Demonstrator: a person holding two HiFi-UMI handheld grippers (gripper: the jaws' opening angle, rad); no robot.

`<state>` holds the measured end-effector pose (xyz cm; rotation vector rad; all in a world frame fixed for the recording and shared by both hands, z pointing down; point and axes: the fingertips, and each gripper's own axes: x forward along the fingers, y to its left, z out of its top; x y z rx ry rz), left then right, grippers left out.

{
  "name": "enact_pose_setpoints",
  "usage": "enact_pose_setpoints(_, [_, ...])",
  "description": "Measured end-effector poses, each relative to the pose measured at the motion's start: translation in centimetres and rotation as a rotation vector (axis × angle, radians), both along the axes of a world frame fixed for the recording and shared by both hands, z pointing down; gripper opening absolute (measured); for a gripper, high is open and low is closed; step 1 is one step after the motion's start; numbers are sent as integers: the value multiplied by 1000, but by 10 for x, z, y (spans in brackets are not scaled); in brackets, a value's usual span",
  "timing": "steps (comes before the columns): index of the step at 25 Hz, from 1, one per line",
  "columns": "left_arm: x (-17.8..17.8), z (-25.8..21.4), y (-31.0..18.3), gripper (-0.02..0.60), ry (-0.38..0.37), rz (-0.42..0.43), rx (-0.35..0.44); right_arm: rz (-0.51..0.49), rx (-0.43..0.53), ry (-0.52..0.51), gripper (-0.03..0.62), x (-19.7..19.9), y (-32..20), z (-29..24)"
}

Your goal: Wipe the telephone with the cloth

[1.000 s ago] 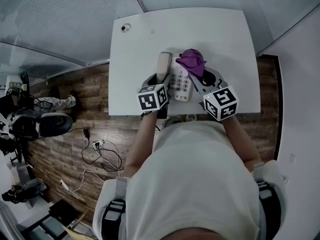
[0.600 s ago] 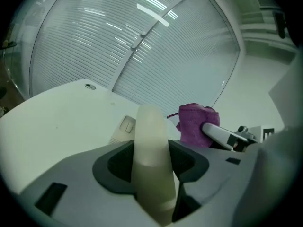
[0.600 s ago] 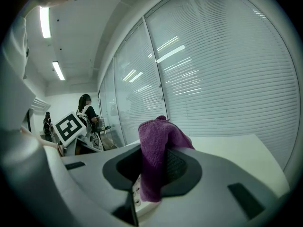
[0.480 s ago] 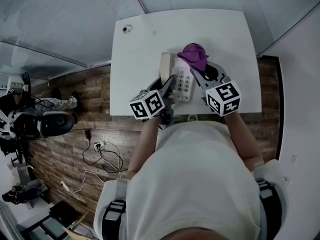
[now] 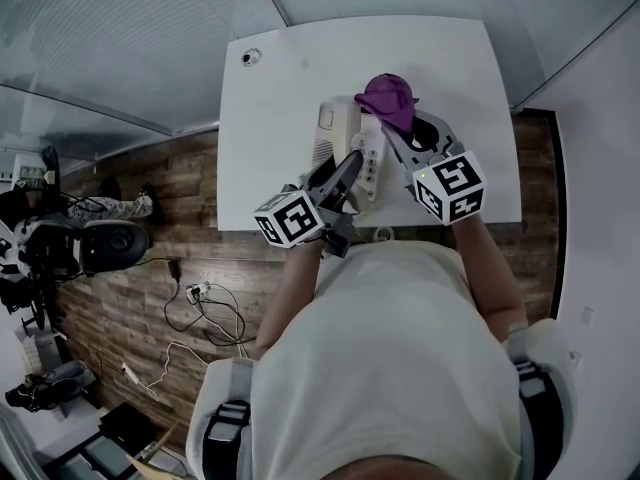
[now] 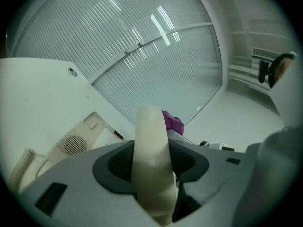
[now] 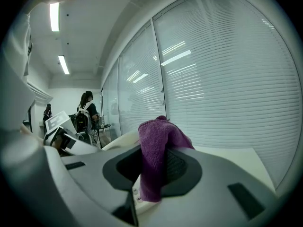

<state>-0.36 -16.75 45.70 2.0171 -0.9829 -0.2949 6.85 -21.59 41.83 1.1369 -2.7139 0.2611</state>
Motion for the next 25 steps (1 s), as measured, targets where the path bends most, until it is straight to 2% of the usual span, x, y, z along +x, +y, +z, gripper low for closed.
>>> enact_pose_setpoints(6, [10,-17,8,222,163,58,35,-29,24,-11,95,-2,7,-9])
enact_pose_setpoints(12, [11,-25,15,222,227,91,46,-111,72,22,95,-20,24,-16])
enact_pose_setpoints(19, [6,-28,17,222,293,100,43,-163,81,43,95,-34,34,-12])
enact_pose_setpoints(23, [7,-32,19,222,375,101,14,-187,80,48,95,-39,39,-12])
enact_pose_setpoints(25, [7,-33,19,222,387,100,9,-192,81,49,95,-40,41,-11])
